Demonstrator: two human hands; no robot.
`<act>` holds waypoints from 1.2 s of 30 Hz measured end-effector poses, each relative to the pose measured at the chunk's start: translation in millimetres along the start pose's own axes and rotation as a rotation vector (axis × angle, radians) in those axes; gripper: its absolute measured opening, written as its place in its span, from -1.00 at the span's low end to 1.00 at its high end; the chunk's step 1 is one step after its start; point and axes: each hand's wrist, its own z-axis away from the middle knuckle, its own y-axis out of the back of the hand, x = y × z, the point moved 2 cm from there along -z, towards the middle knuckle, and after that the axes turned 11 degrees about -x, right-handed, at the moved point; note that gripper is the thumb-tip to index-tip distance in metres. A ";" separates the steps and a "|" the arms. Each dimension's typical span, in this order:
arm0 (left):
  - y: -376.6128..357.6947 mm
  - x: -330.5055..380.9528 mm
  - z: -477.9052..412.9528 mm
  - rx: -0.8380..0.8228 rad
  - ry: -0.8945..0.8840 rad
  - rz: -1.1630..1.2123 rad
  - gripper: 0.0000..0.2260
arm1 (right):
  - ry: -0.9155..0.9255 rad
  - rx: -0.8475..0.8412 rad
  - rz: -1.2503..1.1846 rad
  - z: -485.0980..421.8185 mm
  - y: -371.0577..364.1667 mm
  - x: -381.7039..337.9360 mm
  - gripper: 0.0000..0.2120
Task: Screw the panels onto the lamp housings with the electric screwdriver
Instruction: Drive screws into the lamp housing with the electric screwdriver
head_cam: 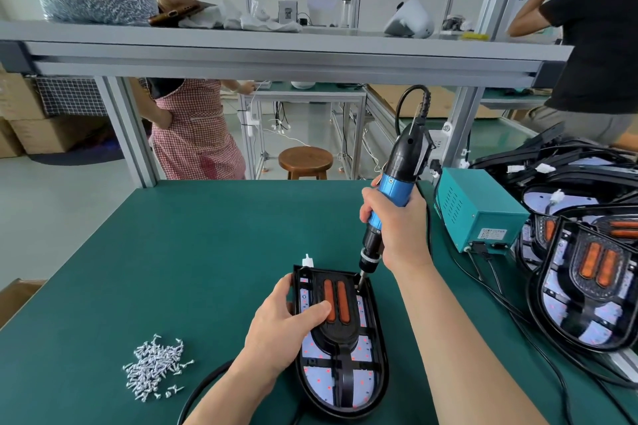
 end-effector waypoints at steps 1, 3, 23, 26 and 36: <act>-0.2 0.0 0.1 0.002 0.000 -0.002 -0.63 | -0.004 -0.010 0.002 -0.1 -0.8 -0.2 -0.84; -0.2 0.1 0.5 0.005 0.000 -0.008 -0.65 | -0.014 -0.023 0.006 0.2 -1.2 -0.1 -0.83; -1.0 11.9 13.3 0.033 0.019 -0.060 -0.50 | 0.024 -0.079 -0.089 12.7 -8.6 -44.7 -0.81; -1.2 15.2 14.4 0.067 0.019 -0.089 -0.39 | -0.045 0.104 -0.284 28.5 -4.5 -29.8 -0.82; -2.1 25.7 19.0 0.091 0.025 -0.138 -0.51 | -0.256 0.373 -0.844 74.6 16.0 29.7 -0.78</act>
